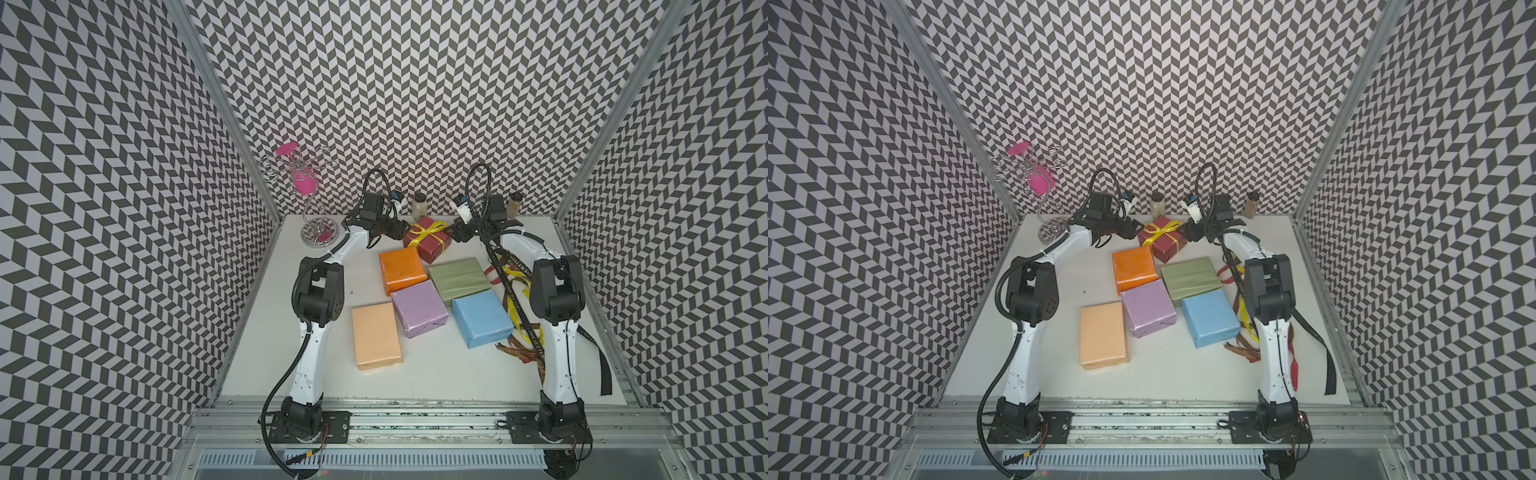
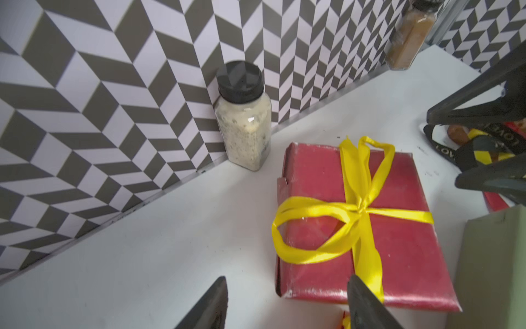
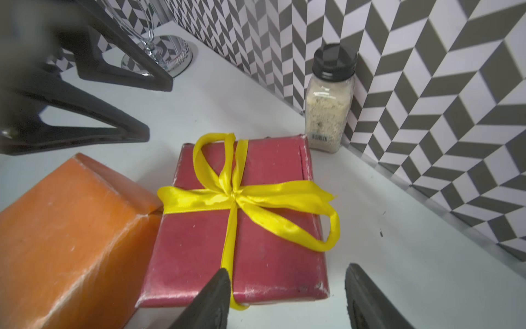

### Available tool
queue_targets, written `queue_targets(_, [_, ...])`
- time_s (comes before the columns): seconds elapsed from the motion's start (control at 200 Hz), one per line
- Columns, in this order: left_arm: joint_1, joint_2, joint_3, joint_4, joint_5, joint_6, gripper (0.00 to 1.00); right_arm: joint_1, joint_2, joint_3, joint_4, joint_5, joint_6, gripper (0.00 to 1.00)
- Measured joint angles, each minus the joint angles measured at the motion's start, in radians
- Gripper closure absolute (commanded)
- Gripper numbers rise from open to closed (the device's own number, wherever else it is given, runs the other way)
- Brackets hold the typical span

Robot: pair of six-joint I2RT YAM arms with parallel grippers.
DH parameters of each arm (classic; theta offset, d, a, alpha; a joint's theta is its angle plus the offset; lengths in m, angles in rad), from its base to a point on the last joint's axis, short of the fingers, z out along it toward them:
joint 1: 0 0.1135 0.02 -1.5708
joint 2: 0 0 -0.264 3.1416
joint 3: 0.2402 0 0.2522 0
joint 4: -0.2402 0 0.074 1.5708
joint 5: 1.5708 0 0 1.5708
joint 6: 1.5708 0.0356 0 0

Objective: Untie the ribbon bows on the gift boxes
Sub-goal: Adjust the gift box at the center of the board.

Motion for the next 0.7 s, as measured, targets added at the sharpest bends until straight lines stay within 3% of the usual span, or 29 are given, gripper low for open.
queue_targets(0.195, [0.000, 0.089, 0.104, 0.020, 0.025, -0.066, 0.35, 0.000, 0.096, 0.105, 0.021, -0.018, 0.031, 0.36])
queue_targets(0.501, [0.000, 0.142, 0.107, 0.009, 0.068, -0.128, 0.40, 0.000, 0.167, 0.131, -0.015, -0.089, 0.042, 0.37])
queue_targets(0.701, [0.000, 0.142, 0.108, -0.006, 0.119, -0.153, 0.42, 0.000, 0.162, 0.129, -0.090, -0.183, 0.009, 0.43])
